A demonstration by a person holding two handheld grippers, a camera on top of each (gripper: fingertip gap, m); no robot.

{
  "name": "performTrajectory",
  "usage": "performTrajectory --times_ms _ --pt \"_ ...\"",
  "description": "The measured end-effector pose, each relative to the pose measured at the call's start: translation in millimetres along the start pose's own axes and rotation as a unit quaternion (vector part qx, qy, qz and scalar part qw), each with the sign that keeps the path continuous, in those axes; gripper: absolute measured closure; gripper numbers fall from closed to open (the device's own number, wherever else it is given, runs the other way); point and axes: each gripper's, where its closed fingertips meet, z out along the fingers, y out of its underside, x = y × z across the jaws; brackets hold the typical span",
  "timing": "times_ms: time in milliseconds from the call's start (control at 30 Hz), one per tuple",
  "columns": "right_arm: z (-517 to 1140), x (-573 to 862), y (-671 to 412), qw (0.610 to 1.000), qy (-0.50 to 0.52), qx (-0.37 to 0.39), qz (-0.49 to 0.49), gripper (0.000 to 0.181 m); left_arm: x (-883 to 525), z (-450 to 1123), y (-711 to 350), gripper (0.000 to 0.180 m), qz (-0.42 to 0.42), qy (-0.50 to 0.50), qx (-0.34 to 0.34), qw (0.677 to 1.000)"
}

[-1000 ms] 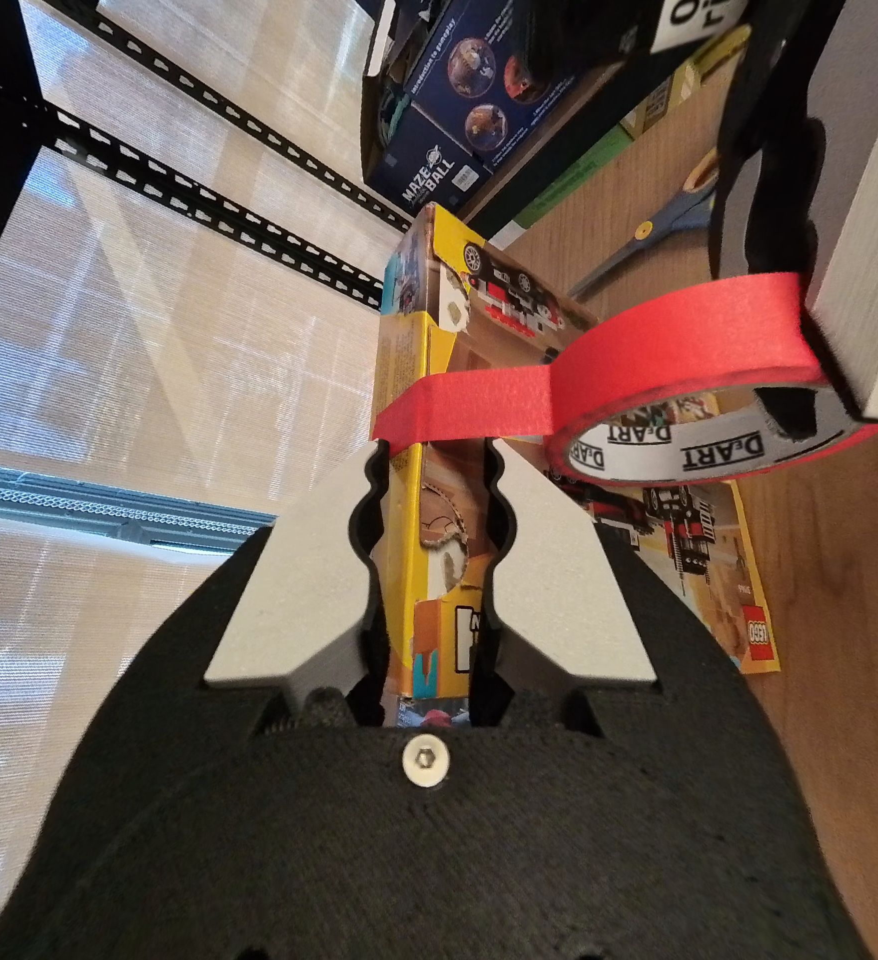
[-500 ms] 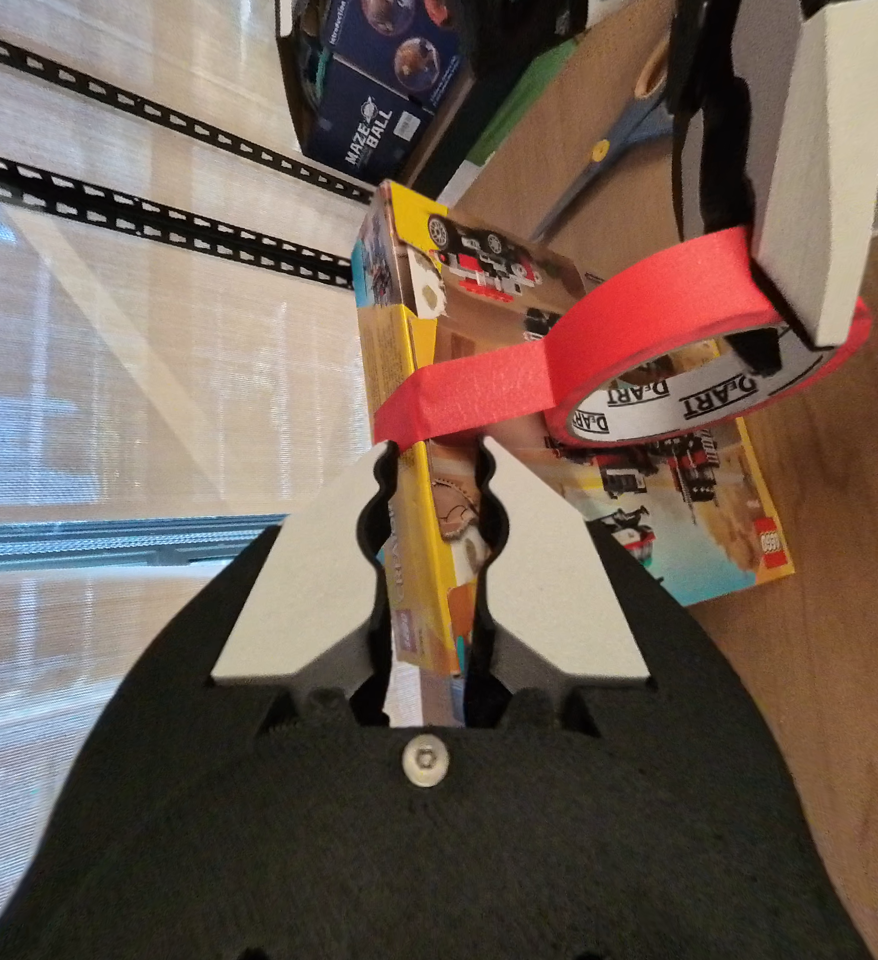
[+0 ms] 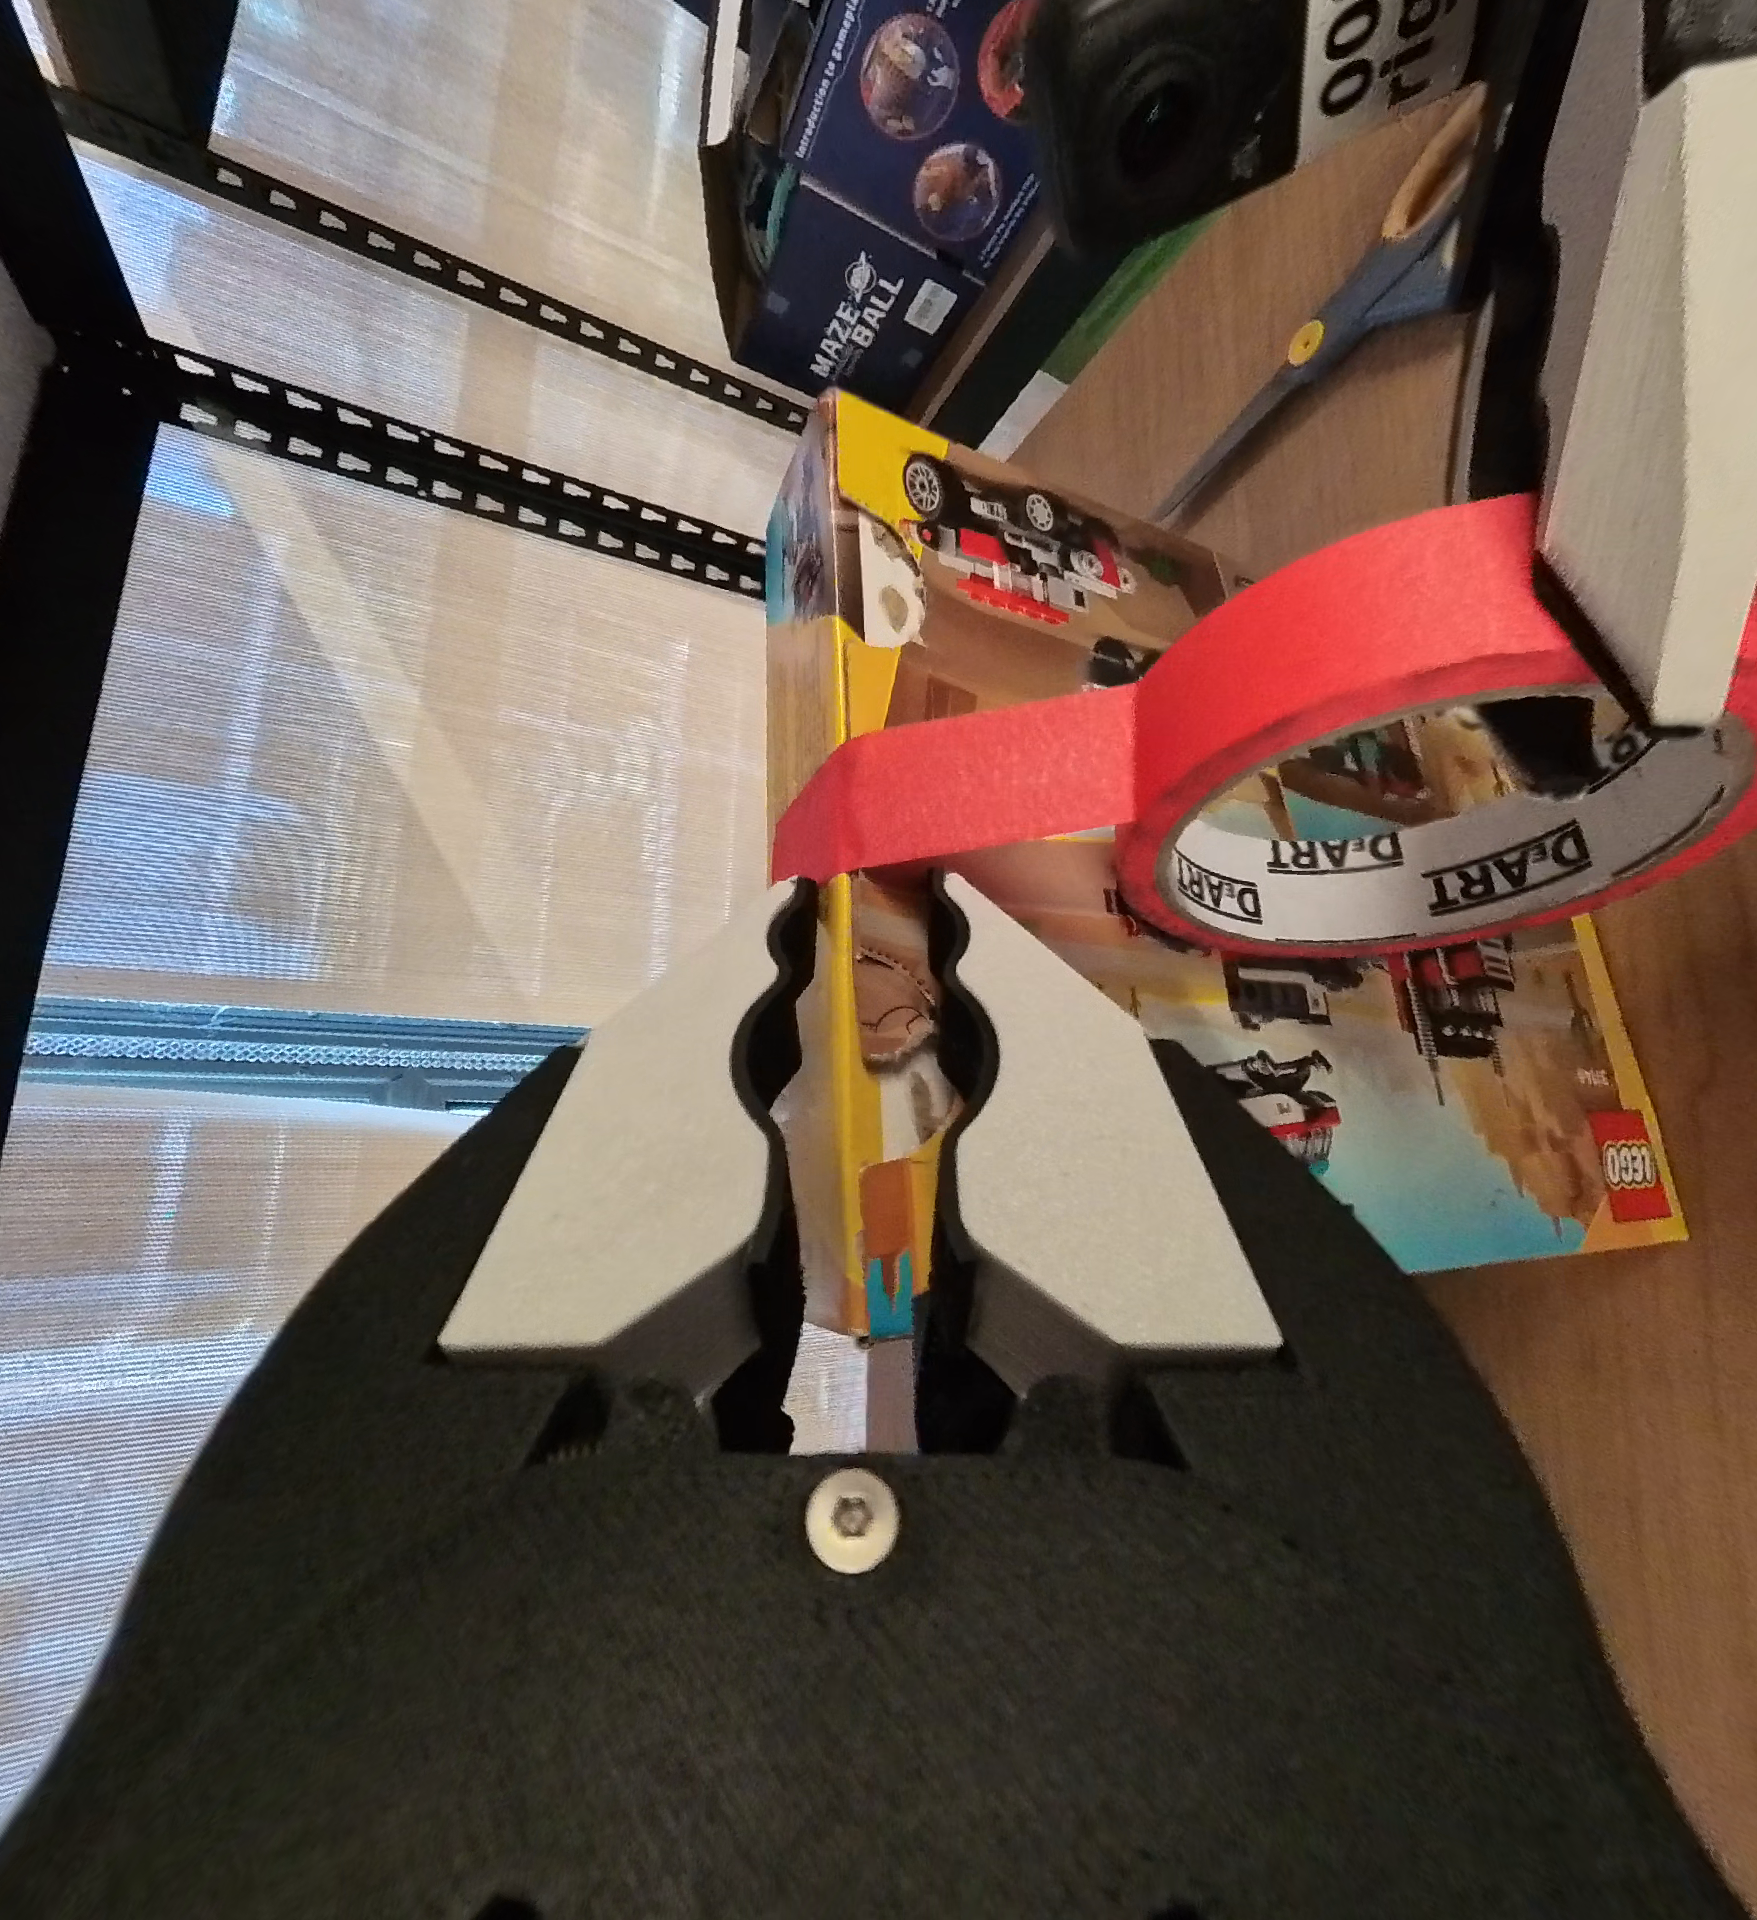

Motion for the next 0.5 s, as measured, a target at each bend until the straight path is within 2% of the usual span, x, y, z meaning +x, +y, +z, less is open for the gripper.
performTrajectory --times_ms 33,500 --pt "0.7 1.0 0.7 1.0 0.001 0.0 0.002 0.17 -0.1 0.3 0.2 0.16 0.0 0.004 -0.001 1.0" --pt "-0.4 4.4 -3.4 0.996 -0.013 -0.003 0.086 0.171 0.7 -1.4 1.4 0.157 0.008 0.028 0.004 1.0"
